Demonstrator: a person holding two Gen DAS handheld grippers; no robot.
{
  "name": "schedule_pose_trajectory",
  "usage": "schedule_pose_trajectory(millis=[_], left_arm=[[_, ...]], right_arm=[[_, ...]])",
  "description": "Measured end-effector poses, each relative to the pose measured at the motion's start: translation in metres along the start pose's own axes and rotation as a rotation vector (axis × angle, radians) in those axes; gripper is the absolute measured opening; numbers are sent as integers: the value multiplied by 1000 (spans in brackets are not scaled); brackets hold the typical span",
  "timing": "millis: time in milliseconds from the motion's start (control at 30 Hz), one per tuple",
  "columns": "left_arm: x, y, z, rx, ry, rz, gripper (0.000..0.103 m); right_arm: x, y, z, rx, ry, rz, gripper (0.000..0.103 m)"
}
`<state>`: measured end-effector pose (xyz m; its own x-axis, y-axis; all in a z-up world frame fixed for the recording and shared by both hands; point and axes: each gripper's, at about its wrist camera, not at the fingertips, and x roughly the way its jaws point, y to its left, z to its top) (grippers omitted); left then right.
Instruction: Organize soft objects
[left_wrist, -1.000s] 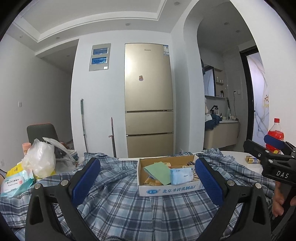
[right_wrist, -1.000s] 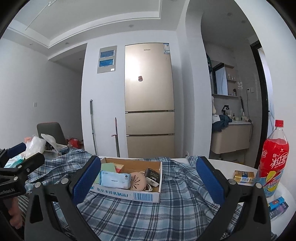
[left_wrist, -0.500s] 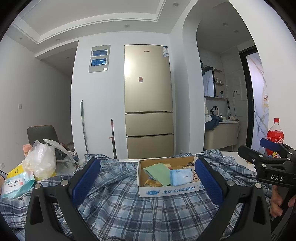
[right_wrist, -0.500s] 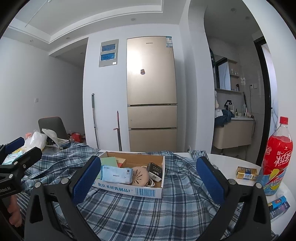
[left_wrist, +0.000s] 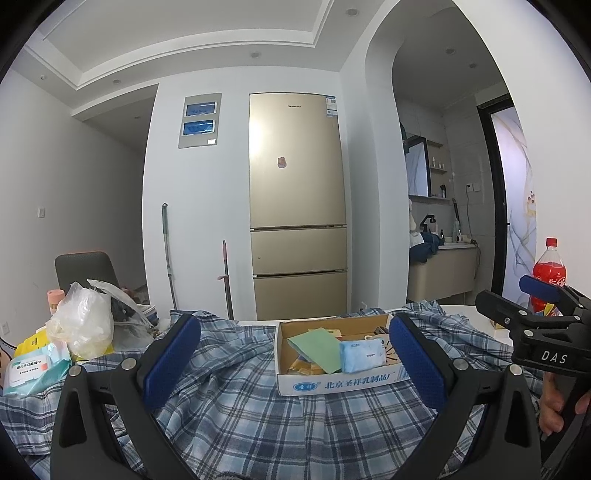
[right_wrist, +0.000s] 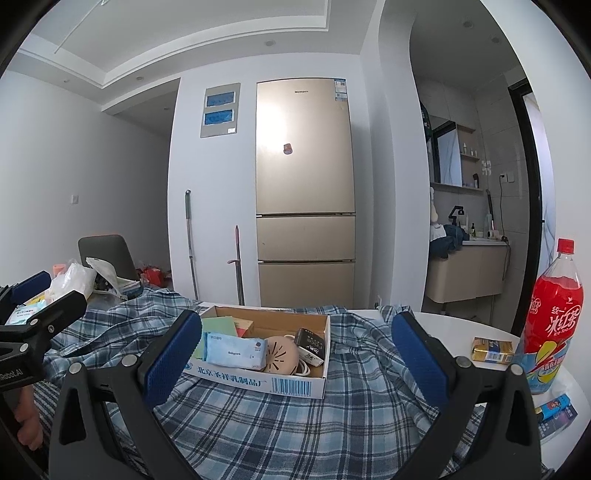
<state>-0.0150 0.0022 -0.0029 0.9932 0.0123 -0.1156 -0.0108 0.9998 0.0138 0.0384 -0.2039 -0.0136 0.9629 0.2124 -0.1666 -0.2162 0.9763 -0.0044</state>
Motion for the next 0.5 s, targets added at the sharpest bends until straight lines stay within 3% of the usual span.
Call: schedule_pose_trajectory(millis=[500], left_arm=[[-2,-1,0,11,-17,5,103]], right_arm=[[-1,0,1,0,-5,0,103]])
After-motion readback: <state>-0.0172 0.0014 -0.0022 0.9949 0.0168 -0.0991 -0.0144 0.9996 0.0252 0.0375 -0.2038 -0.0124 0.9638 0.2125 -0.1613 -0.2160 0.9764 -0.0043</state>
